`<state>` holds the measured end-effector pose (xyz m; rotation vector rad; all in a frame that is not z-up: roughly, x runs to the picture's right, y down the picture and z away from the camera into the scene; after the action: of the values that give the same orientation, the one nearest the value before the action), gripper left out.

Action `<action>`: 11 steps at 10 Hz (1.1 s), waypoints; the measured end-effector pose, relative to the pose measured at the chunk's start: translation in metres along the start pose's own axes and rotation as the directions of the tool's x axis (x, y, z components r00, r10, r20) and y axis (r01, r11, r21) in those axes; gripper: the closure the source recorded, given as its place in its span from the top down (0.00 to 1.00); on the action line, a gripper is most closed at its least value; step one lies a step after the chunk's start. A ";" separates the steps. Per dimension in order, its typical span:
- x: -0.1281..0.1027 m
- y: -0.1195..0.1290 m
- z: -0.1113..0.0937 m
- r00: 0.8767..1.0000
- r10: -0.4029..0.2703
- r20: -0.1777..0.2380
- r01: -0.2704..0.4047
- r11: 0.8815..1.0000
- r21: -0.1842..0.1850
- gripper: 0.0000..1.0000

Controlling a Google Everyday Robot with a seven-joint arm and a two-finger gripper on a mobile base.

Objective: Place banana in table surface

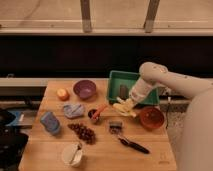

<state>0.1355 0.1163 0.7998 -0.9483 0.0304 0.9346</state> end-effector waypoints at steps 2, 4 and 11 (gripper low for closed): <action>0.004 0.002 0.013 0.999 -0.011 -0.041 0.011 1.000 -0.016 0.01; 0.006 0.003 0.024 0.998 -0.020 -0.061 0.018 0.999 -0.029 0.15; 0.000 -0.001 0.049 0.998 -0.061 -0.032 0.057 0.991 -0.117 0.67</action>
<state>0.1188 0.1508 0.8302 -1.0680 -0.0220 0.8719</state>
